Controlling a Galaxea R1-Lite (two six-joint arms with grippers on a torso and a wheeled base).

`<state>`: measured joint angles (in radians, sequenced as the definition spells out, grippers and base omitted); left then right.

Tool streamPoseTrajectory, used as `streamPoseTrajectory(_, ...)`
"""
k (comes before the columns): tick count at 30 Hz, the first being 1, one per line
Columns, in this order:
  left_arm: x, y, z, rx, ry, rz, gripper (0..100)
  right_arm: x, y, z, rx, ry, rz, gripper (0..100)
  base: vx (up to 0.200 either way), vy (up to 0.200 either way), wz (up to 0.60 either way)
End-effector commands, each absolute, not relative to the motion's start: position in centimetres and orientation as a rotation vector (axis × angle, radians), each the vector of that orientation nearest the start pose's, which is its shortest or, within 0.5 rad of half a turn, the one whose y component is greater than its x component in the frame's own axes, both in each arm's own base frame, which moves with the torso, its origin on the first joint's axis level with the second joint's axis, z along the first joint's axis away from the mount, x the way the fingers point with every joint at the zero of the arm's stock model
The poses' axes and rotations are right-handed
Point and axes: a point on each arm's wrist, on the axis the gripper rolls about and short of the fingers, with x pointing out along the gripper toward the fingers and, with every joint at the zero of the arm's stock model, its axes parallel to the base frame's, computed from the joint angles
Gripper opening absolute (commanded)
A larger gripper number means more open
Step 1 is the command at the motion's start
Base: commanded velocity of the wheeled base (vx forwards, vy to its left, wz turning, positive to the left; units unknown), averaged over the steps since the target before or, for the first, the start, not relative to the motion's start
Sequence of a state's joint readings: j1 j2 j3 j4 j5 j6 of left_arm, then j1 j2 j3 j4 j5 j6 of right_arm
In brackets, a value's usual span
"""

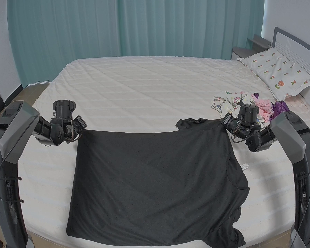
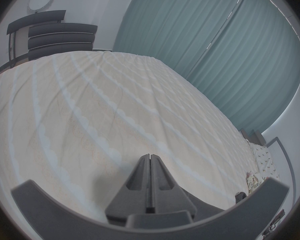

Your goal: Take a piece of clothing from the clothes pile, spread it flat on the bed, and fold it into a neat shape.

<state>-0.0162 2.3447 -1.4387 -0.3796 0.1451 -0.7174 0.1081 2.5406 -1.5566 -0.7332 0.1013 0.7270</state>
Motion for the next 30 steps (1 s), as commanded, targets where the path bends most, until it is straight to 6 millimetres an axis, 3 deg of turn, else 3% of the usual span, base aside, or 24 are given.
streamPoseTrajectory(1,46.7,0.2,7.3,-0.662,0.442,0.318,0,50.4,5.5,4.6,0.722,0.298,0.11,0,0.0,0.0,0.0)
streamPoseTrajectory(14,48.6,0.3,7.2,-0.675,0.394,0.301,0,51.6,5.3,5.3,0.726,0.16,0.059,0,0.0,0.0,0.0)
streamPoseTrajectory(29,49.6,-0.5,5.4,-0.686,0.412,0.294,0,51.6,6.0,3.0,0.716,0.192,0.054,0,0.0,0.0,0.0)
streamPoseTrajectory(30,49.7,-0.6,5.3,-0.695,0.412,0.296,100,51.6,6.1,3.0,0.715,0.198,0.055,100,0.0,0.0,0.0)
